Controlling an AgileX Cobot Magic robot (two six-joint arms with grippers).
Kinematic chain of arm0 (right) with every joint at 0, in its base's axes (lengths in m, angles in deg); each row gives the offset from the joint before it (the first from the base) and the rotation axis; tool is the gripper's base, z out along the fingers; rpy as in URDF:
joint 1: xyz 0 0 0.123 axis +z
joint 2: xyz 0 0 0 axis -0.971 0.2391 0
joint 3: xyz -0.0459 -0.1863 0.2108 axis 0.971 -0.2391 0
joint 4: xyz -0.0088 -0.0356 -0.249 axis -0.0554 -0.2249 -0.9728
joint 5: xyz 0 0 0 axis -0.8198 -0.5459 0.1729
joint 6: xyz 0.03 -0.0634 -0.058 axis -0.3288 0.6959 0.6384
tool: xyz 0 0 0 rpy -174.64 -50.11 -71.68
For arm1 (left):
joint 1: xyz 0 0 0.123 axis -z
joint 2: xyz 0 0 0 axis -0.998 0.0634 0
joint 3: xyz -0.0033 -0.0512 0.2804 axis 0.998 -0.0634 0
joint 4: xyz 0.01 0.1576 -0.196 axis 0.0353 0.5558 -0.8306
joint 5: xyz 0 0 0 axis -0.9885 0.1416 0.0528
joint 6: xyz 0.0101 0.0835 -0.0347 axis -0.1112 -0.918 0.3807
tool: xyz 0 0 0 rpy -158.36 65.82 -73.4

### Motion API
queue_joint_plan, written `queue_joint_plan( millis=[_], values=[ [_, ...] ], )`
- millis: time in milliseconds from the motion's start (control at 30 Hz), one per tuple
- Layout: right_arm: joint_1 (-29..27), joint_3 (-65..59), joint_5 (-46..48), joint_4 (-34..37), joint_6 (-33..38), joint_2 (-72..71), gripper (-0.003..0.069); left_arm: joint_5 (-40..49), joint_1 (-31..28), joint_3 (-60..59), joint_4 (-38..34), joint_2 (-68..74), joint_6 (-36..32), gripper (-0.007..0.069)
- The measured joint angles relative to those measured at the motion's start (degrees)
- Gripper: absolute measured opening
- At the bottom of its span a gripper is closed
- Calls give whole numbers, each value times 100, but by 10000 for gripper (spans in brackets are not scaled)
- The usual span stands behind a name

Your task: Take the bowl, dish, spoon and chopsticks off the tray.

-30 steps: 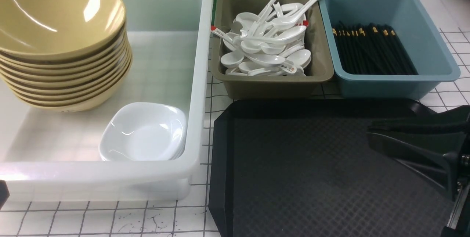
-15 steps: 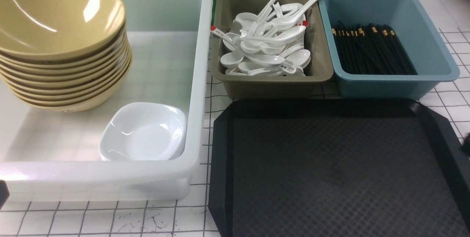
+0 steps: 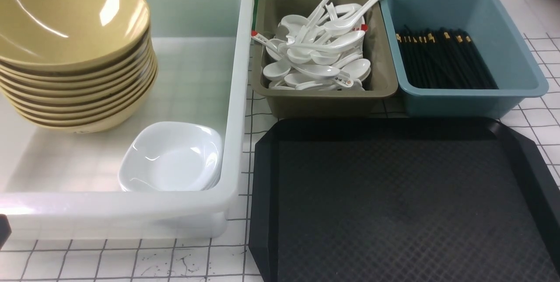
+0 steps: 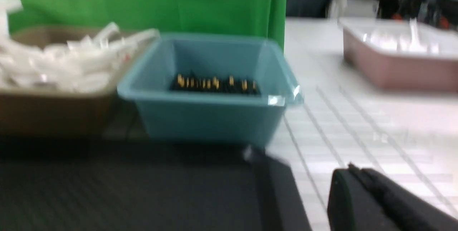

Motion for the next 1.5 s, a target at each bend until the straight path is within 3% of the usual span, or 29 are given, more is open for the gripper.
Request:
queue_joint_plan(
  millis=[267,1500],
  values=[
    [-7,0,936,0,-25,0,35,-5,0,0,0,-7,0,-13],
    [-12,0,962,0,-34,0,37,-59,0,-47,0,-38,4,-13]
  ],
)
